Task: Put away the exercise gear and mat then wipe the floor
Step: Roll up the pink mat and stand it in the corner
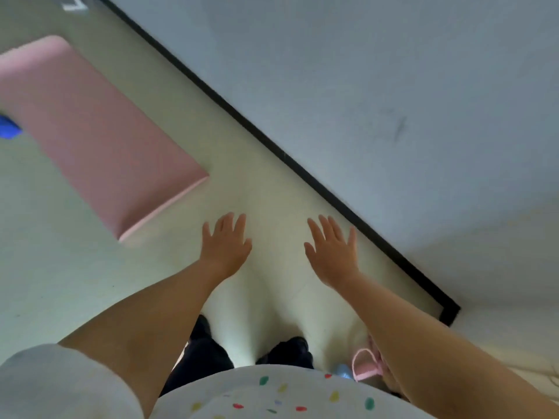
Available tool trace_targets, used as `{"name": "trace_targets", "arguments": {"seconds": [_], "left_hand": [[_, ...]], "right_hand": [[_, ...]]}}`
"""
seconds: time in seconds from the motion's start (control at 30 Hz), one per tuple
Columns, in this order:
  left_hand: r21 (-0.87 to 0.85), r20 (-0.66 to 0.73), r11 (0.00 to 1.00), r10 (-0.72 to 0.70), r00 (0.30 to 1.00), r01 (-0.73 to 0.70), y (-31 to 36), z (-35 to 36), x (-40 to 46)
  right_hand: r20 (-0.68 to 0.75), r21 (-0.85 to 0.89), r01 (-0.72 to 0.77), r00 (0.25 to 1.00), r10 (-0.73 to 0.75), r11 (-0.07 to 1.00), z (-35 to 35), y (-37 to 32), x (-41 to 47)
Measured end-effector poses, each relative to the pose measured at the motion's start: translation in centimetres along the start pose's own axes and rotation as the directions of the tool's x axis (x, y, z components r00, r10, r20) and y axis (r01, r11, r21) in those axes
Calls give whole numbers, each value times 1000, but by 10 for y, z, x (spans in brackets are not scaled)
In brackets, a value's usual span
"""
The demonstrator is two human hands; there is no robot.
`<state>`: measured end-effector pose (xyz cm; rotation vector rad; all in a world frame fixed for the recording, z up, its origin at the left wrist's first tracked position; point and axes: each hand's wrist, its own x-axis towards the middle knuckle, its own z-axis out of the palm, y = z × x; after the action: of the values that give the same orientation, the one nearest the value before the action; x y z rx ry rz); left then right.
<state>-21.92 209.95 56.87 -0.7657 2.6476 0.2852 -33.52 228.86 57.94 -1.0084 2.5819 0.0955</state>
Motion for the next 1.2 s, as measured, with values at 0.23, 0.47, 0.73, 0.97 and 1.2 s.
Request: {"name": "trace_targets", "arguments": {"seconds": [0.23, 0.47, 0.73, 0.97, 1.2], "left_hand": [[-51, 30, 965, -256, 966, 257, -169, 12, -50], [-107, 2, 897, -432, 902, 429, -322, -8, -60], [-170, 14, 883, -442, 897, 437, -382, -18, -16], [-191, 63, 839, -508, 859, 510, -435, -31, 75], [-301, 110, 769, -560, 821, 564, -471, -71, 212]], "right_hand": [[58, -67, 240, 970, -236, 969, 6, -168, 65], [105, -78, 399, 915, -390, 914, 2, -327, 106], [143, -173, 454, 890, -433, 874, -25, -395, 186], [199, -215, 553, 831, -519, 805, -38, -425, 305], [292, -250, 639, 766, -572, 728, -77, -457, 465]]}}
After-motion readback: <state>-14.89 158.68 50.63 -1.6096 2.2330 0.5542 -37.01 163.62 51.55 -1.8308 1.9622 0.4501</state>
